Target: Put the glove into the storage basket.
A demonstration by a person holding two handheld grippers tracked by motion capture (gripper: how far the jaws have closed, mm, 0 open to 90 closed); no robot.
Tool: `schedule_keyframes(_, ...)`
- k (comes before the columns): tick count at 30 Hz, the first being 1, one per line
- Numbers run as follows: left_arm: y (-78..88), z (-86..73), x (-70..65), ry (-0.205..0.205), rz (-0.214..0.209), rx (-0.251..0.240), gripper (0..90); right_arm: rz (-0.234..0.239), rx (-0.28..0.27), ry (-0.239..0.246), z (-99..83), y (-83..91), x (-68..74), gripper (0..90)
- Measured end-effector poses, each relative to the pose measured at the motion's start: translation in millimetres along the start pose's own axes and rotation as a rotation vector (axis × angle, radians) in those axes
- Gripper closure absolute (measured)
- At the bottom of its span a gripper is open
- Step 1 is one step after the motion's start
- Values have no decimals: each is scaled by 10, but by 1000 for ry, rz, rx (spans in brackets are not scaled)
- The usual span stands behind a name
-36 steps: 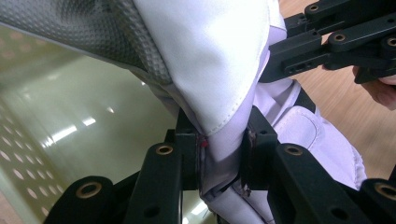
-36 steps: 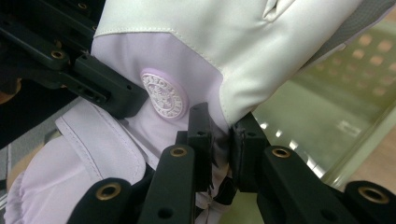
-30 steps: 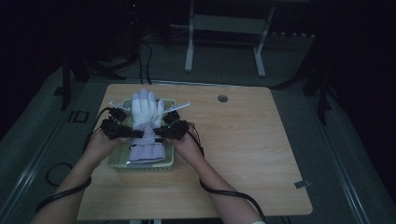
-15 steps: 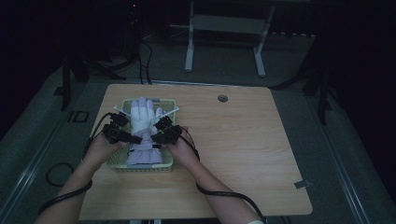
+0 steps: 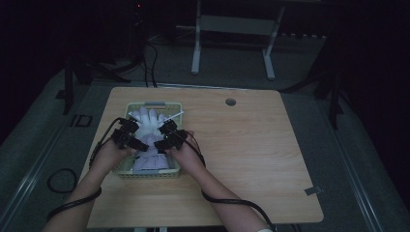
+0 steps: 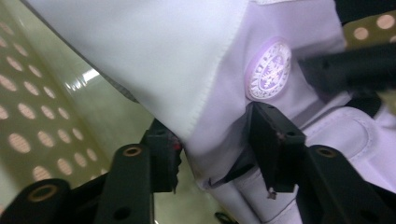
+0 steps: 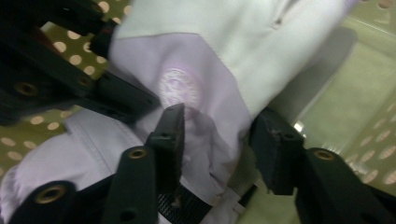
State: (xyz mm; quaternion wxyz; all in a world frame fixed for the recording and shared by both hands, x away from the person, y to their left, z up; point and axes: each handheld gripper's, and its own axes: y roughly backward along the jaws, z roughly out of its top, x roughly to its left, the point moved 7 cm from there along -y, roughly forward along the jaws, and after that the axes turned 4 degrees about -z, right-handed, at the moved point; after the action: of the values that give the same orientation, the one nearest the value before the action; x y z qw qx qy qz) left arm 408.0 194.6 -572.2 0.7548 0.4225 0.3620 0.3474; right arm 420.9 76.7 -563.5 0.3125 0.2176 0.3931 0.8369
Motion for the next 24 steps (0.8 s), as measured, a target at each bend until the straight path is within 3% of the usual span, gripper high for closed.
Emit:
schedule_keyframes(4,-31,8,-8,-13,23,-3,473,-6,7,32,-20,12,-4,521)
schedule_keyframes(5,-7,20,-2,-2,15,-38,473,-7,2,43,-21,21,-9,504)
schedule_keyframes(7,42,22,4,-1,11,-77,304,8,-27,48,-7,76,-42,459)
schedule_keyframes(9,108,29,-37,-22,-22,-129,162,22,-54,48,13,125,-75,410)
schedule_keyframes(11,177,50,-56,-21,-11,-194,152,42,-85,52,36,180,-94,386)
schedule_keyframes(15,242,64,-107,-40,2,-270,144,75,-93,69,46,267,-122,283)
schedule_keyframes(17,253,65,-133,-44,-1,-291,143,86,-103,68,49,290,-122,251)
schedule_keyframes(18,256,60,-141,-47,-3,-292,144,96,-113,80,50,308,-126,172)
schedule_keyframes(21,264,49,-177,-69,10,-311,144,83,-119,133,28,321,-138,174)
schedule_keyframes(24,277,36,-233,-86,10,-324,144,97,-133,139,17,348,-155,171)
